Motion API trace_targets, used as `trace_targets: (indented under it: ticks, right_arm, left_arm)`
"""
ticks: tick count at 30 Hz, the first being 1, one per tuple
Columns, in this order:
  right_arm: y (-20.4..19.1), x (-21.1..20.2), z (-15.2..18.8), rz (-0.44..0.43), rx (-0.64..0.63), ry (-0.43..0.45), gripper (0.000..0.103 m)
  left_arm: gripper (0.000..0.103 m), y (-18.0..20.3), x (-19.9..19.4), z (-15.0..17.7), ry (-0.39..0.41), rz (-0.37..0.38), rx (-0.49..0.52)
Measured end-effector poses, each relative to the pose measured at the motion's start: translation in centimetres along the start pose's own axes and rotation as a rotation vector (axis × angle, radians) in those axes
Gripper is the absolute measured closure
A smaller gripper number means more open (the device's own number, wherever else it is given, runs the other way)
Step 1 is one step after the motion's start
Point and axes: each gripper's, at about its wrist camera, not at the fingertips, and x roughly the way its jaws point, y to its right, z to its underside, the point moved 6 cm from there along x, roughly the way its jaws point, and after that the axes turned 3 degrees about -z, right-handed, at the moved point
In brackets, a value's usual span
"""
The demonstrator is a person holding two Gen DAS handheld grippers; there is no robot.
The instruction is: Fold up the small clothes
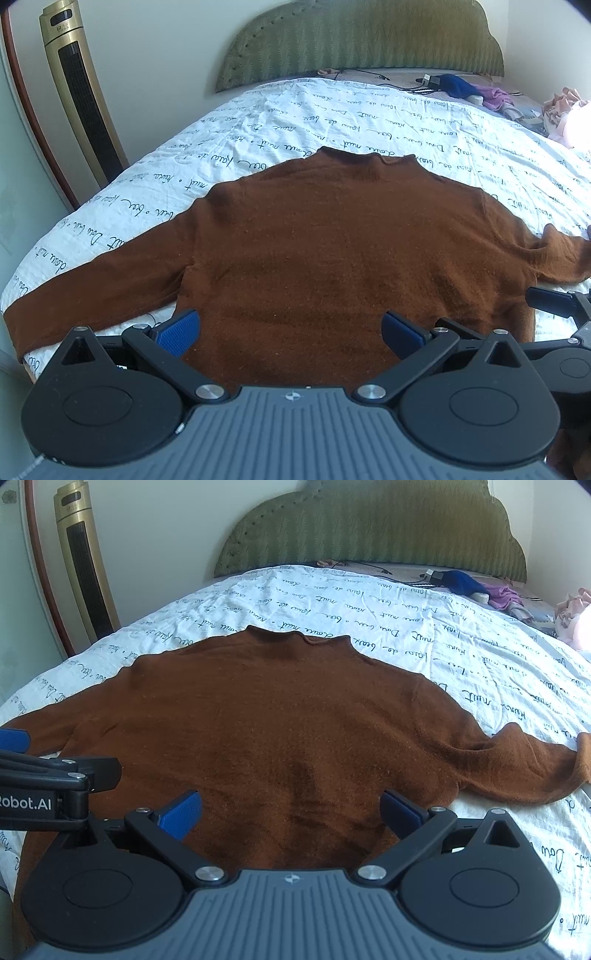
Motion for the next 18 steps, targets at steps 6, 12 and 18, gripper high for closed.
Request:
trace_targets:
  ticks: [6, 12, 18]
  right_arm:
    - [0.1, 0.3, 0.0, 0.007, -0.001, -0.004, 0.0]
    - [0.2, 0.4, 0.1, 0.021, 0.003, -0.009, 0.0]
    - [0.5, 0.7, 0.2, 0.035, 0.003, -0.017, 0.0]
  left_arm:
    - [0.0, 0.2, 0.2, 0.0, -0.006, 0.002, 0.004]
    - [0.0, 0.4, 0.6, -0.2, -0.012, 0.019, 0.013]
    - [0.0, 0.9, 1.1, -0.1, -0.019, 0.023, 0.018]
